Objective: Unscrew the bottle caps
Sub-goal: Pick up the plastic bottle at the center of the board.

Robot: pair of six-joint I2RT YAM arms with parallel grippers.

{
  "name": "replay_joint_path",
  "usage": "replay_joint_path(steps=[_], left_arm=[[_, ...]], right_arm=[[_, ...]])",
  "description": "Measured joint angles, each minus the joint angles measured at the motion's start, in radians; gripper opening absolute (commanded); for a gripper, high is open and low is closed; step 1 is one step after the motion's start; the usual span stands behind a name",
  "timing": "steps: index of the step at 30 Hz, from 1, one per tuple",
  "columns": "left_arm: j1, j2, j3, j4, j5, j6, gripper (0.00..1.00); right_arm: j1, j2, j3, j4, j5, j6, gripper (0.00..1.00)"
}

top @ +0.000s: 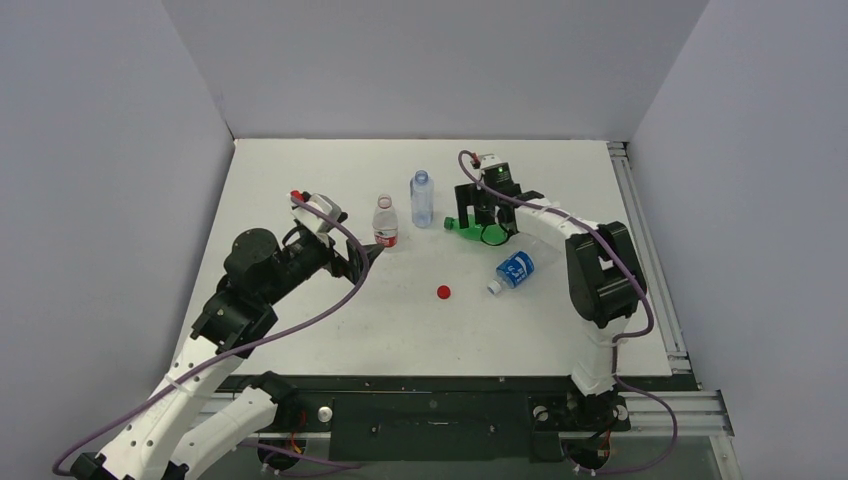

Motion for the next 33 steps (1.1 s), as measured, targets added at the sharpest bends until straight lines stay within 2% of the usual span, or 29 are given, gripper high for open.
replay_joint_path(steps=[13,17,27,33], left_arm=[[0.001,0.008,0.021,-0.001,0.02,-0.003,0.96],[0.001,0.008,0.021,-0.001,0.024,-0.004,0.97],[0.001,0.01,0.021,-0.001,0.046,-0.014,0.97],[0.001,0.011,0.021,0.0,0.056,-0.023,0.97]], right_arm=[[0.057,0.014,-0.022,-0.021,-0.01,-0.011,0.9],[0.074,0.006,-0.069,-0.026,0.011,0.003,0.84],[0.086,-0.025,-0.121,-0.041,0.035,0.039,0.55],[0.086,-0.071,-0.121,-0.041,0.039,0.058,0.29]])
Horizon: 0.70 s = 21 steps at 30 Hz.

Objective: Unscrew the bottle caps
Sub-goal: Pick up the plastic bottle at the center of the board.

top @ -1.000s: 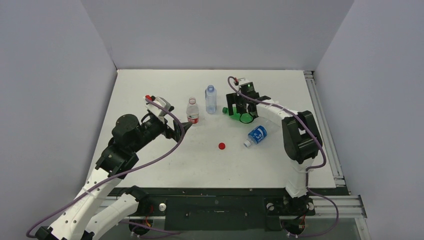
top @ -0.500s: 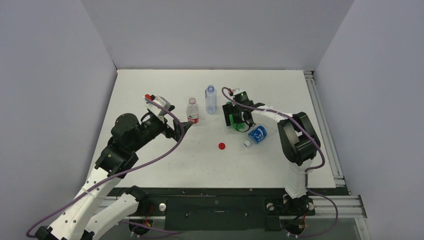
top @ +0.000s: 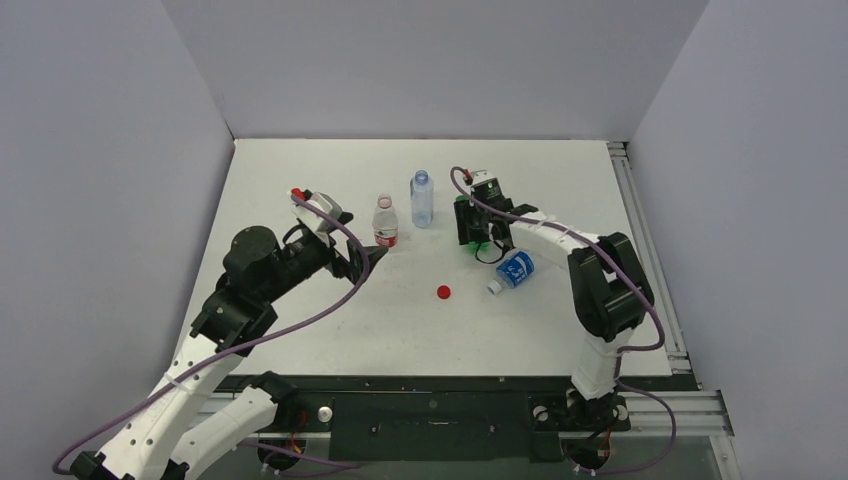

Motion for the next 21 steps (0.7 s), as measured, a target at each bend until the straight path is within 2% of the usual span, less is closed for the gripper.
replay_joint_path(steps=[7,12,17,21], left_arm=[[0.0,0.018,0.0,0.006,0.021,-0.025,0.97],[0.0,0.05,0.016,0.045,0.041,-0.081,0.96],[0.001,0.095,0.079,0.104,0.053,-0.203,0.96],[0.025,0.129,0.146,0.141,0.048,-0.344,0.97]], right_arm=[[0.0,-0.162,-0.029,0.006,0.021,0.035,0.24],[0.027,-0.463,-0.149,0.039,0.058,0.084,0.24],[0.183,-0.766,-0.174,0.164,0.067,0.109,0.24],[0.291,-0.87,-0.172,0.277,0.029,0.125,0.24]])
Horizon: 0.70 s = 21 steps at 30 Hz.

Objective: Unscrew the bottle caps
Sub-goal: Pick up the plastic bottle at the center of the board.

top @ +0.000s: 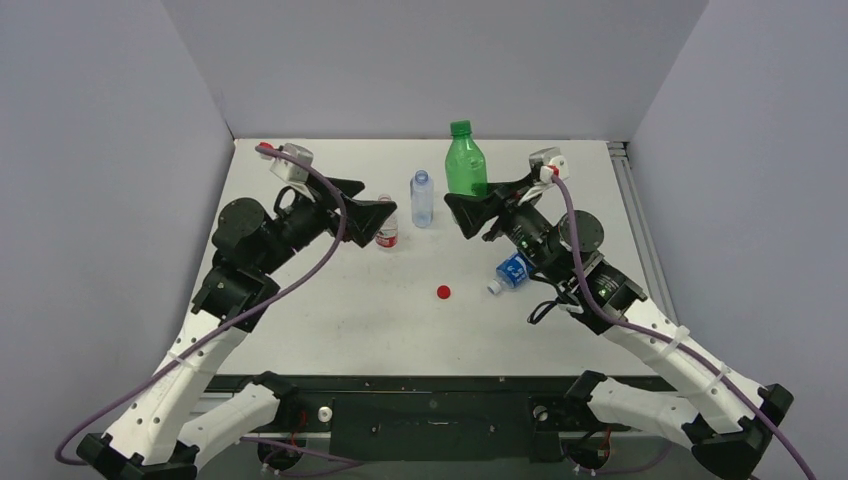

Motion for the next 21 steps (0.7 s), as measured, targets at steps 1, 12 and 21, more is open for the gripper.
replay_joint_path(steps=[1,12,21], left_arm=[[0.015,0.006,0.012,0.014,0.004,-0.038,0.97],[0.118,0.037,0.045,0.174,0.269,-0.402,0.96],[0.118,0.036,0.045,0.238,0.394,-0.47,0.91]], right_arm=[[0.019,-0.006,0.0,0.02,-0.007,0.006,0.24],[0.248,0.082,0.075,0.059,-0.02,-0.001,0.2],[0.34,0.165,0.172,0.095,0.006,-0.033,0.18]])
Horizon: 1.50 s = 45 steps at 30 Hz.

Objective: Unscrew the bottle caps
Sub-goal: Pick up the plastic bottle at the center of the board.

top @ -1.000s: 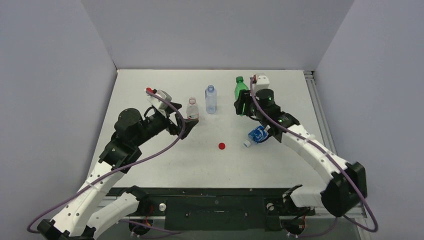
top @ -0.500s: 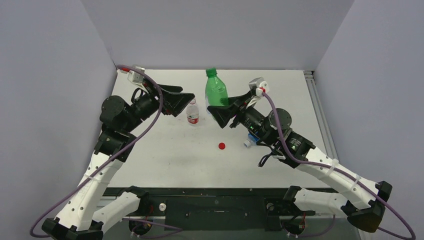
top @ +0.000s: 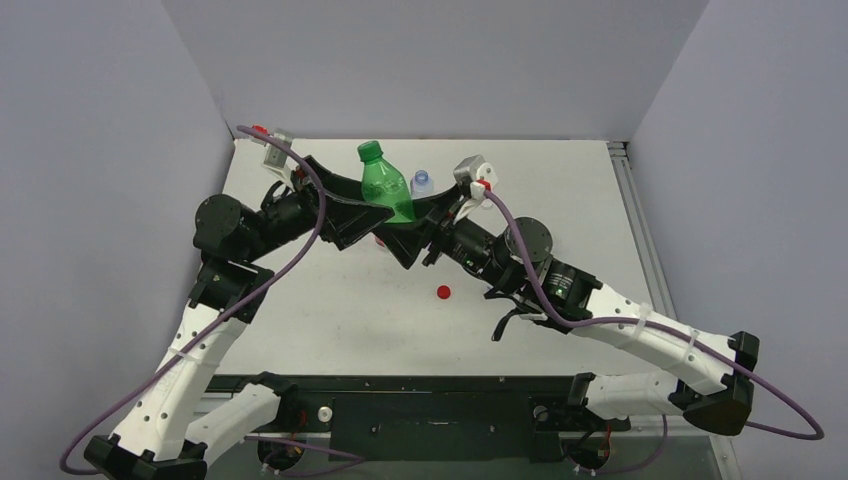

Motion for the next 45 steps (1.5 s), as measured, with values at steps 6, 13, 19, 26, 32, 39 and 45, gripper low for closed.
replay_joint_path(steps=[6,13,19,26,32,39,45], left_arm=[[0.0,0.0,0.0,0.034,0.033,-0.001,0.75],[0.012,0.0,-0.001,0.056,0.047,0.01,0.29],[0.014,0.002,-0.003,0.065,0.071,0.025,0.15],[0.023,0.001,-0.004,0.064,0.115,0.081,0.07],[0.028,-0.007,-0.046,0.049,0.196,0.224,0.03],[-0.022,-0.033,-0.09,-0.114,0.254,0.515,0.01],[-0.047,-0.057,-0.09,-0.208,0.249,0.655,0.0]], right_arm=[[0.018,0.055,0.02,0.006,0.007,-0.01,0.17],[0.024,0.076,0.032,0.02,0.008,-0.011,0.25],[0.024,0.084,0.036,0.015,0.006,-0.013,0.7],[0.004,0.023,0.047,-0.094,-0.037,-0.023,0.83],[-0.142,-0.077,0.174,-0.209,-0.153,0.0,0.82],[-0.174,-0.043,0.364,-0.28,-0.228,0.02,0.79],[-0.133,0.063,0.385,-0.347,-0.247,0.013,0.75]])
